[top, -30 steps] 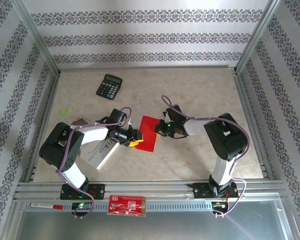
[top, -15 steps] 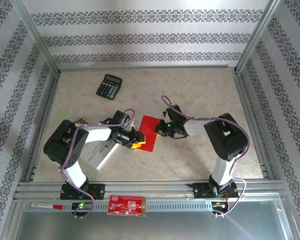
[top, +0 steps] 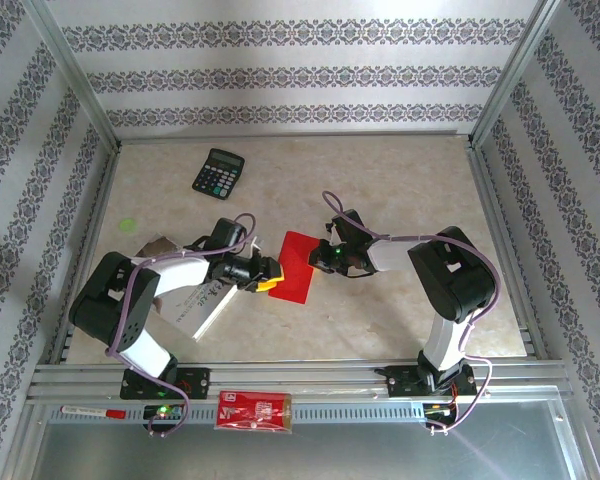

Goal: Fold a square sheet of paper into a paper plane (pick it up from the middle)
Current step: First fold the square sheet of paper in half at the center of the table.

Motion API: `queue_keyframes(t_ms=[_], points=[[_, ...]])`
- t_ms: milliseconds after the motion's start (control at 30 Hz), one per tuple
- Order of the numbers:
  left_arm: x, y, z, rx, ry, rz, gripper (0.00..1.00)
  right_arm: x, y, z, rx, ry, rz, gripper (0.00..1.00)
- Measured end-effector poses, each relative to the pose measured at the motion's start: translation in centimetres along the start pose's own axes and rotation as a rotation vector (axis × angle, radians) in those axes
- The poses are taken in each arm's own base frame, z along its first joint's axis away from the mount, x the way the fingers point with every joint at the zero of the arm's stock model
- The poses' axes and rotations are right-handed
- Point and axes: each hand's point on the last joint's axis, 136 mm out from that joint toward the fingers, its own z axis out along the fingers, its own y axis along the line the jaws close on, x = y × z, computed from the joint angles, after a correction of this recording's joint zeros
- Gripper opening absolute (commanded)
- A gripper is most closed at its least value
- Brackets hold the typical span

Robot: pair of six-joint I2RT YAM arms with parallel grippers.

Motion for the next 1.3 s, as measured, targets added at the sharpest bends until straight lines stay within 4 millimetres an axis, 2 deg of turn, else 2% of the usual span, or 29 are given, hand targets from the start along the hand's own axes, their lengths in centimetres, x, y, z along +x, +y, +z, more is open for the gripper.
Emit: queue_keyframes(t_ms=[233, 500, 1133, 1300], points=[[-2.1, -0.4, 0.9, -0.019, -0.015, 0.018, 0.17, 0.0, 0.0, 0.0, 0.001, -0.002, -0.001, 0.0], [-1.7, 1.4, 1.5, -0.076, 0.013, 0.01, 0.0, 0.0, 0.0, -0.1, 0.001, -0.003, -0.001, 0.0], [-2.0, 3.5, 1.8, -0.123, 0.029, 0.001, 0.0, 0.0, 0.0, -0.1, -0.001, -0.006, -0.003, 0.0], [-2.0, 3.6, 1.7, -0.117, 0.032, 0.007, 0.0, 0.0, -0.1, -0.1, 0.001, -0.011, -0.004, 0.0]])
